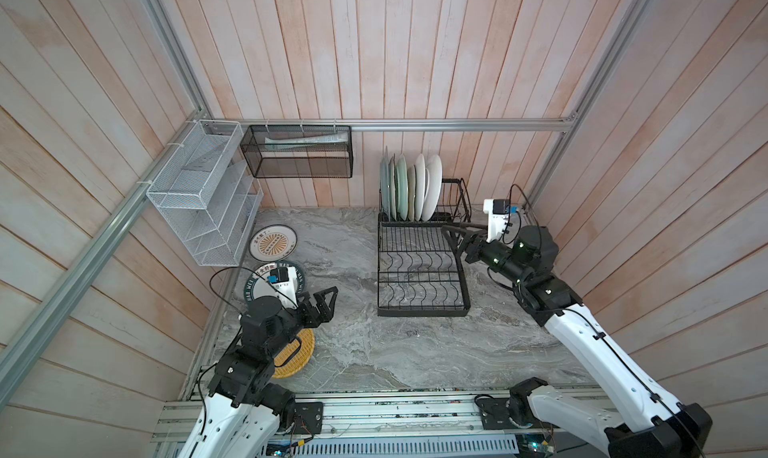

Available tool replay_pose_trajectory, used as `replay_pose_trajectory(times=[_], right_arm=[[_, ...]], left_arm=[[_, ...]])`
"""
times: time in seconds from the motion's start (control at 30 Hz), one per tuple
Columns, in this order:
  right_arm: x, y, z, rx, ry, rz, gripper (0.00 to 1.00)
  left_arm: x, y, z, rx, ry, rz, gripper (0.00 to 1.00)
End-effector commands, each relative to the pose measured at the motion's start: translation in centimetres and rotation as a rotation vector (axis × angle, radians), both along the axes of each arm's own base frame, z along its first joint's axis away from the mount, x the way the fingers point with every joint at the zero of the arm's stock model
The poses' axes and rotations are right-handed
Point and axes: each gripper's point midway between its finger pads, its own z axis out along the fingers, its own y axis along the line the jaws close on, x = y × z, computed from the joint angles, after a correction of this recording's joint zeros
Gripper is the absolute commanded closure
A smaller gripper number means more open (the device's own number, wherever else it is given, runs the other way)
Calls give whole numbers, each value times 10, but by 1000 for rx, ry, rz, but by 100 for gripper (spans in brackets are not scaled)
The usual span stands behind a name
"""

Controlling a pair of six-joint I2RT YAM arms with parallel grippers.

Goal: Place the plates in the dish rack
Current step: 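Move the left gripper to the green-rimmed plate while the right gripper lowers beside the rack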

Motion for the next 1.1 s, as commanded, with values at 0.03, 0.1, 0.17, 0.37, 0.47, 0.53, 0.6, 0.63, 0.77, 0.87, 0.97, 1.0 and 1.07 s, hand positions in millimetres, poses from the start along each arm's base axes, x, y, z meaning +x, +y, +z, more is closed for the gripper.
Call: replay_pose_trajectory(times=[0.03,0.1,0.17,0.37,0.47,0.53,0.6,0.63,0.77,0.87,0.97,1.0,1.07], right_arm=[[-15,19,-26,-25,-53,41,20],[-25,31,-42,-46,-58,63,20],[-36,42,-61,-62,-68,89,20],[-62,80,-97,-127,-118,178,20],[-69,94,-105,-160,-152,229,19],[-72,98,-113,-150,-169,240,17],[-70,103,-126,-157,-164,254,17],[-69,106,-132,-171,-157,265,17],[-67,116,-152,-201,-129,301,17],[-73,121,-150,-178,-136,344,15],[-75,123,-151,-169,-137,355,14],[-75,123,-153,-173,-133,357,14],[-74,125,-156,-178,-127,364,13]], left_arm=[[15,38,-25,63,143,194,0],[23,52,-28,49,159,226,0],[31,71,-33,22,177,259,0],[54,122,-62,-39,251,352,2],[58,141,-83,-97,301,405,6],[58,155,-93,-109,314,472,7],[57,174,-98,-102,315,551,7],[55,183,-101,-105,318,591,7],[51,211,-114,-148,318,692,8],[53,221,-124,-200,306,717,8],[57,228,-133,-224,308,736,8],[58,231,-136,-223,311,750,8],[59,237,-142,-224,320,768,9]])
